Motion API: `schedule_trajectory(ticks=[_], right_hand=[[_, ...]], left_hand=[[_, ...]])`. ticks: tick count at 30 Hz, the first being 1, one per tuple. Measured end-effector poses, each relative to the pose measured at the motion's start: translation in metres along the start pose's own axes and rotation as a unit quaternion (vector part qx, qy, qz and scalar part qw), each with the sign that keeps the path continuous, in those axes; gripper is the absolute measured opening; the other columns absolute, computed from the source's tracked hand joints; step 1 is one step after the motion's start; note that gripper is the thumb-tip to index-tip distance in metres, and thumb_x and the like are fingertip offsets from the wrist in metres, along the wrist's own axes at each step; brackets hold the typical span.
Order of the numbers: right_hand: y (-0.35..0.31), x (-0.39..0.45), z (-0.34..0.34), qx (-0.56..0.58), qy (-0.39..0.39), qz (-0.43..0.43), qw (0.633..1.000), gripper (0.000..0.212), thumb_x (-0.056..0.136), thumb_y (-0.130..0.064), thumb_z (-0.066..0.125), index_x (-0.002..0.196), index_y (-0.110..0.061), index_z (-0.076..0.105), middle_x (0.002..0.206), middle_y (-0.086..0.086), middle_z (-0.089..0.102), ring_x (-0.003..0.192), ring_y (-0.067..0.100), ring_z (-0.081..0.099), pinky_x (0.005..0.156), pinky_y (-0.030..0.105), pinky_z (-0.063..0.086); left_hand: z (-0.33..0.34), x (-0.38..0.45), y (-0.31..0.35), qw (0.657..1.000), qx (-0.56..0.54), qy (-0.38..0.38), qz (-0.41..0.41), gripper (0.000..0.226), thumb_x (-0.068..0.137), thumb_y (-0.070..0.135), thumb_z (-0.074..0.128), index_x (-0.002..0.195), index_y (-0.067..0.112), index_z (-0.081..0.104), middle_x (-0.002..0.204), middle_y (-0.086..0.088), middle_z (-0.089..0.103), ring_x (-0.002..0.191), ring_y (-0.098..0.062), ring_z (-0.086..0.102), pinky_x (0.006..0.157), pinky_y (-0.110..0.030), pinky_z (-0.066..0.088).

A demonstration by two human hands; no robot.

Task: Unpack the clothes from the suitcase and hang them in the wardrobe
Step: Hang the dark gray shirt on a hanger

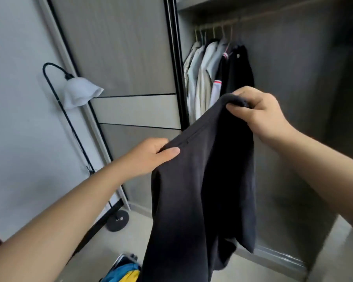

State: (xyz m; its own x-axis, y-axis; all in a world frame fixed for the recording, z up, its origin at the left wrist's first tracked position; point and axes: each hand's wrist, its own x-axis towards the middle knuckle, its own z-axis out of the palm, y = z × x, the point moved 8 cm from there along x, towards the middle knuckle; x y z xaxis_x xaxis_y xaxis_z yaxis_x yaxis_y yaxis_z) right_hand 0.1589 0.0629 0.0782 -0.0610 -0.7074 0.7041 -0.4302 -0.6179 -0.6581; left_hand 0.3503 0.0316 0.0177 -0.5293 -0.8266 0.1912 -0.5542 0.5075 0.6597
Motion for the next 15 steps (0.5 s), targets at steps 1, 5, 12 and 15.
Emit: schedule_trajectory(ticks=[1,5,12,15], right_hand=[[0.001,0.000,-0.010,0.061,-0.002,0.019,0.998,0.011,0.074,-0.016,0.058,0.071,-0.005,0.061,0.071,0.000,0.050,0.067,0.003,0.047,0.065,0.012,0.036],[0.012,0.005,-0.099,0.196,0.062,0.068,0.976,0.046,0.088,0.000,0.048,0.052,-0.018,0.070,0.052,-0.008,0.063,0.051,0.001,0.058,0.053,0.013,0.046],[0.060,0.034,-0.231,0.083,0.036,0.092,0.992,0.020,0.089,-0.002,0.050,0.071,-0.012,0.054,0.051,-0.011,0.060,0.051,-0.002,0.057,0.054,0.009,0.047],[0.091,0.037,-0.262,-0.089,-0.107,0.099,0.985,0.020,0.086,0.006,0.054,0.077,-0.012,0.056,0.061,-0.015,0.062,0.059,-0.004,0.055,0.060,0.007,0.043]], left_hand=[[0.012,0.007,-0.002,0.998,0.022,-0.062,-0.012,0.024,0.090,0.023,0.056,0.068,0.014,0.052,0.065,0.007,0.051,0.058,-0.002,0.048,0.061,-0.018,0.040],[0.060,0.065,0.009,0.926,0.308,-0.217,-0.020,0.027,0.084,0.036,0.064,0.074,0.012,0.054,0.062,0.011,0.048,0.057,-0.005,0.046,0.051,-0.010,0.034],[0.058,0.200,0.105,0.935,0.337,-0.076,0.086,0.030,0.092,0.031,0.052,0.063,0.027,0.050,0.066,0.005,0.049,0.063,-0.007,0.046,0.054,-0.016,0.031],[0.077,0.233,0.125,0.947,0.280,-0.132,0.080,0.031,0.093,0.021,0.051,0.062,0.027,0.046,0.064,0.010,0.044,0.060,-0.001,0.040,0.055,-0.013,0.033]])
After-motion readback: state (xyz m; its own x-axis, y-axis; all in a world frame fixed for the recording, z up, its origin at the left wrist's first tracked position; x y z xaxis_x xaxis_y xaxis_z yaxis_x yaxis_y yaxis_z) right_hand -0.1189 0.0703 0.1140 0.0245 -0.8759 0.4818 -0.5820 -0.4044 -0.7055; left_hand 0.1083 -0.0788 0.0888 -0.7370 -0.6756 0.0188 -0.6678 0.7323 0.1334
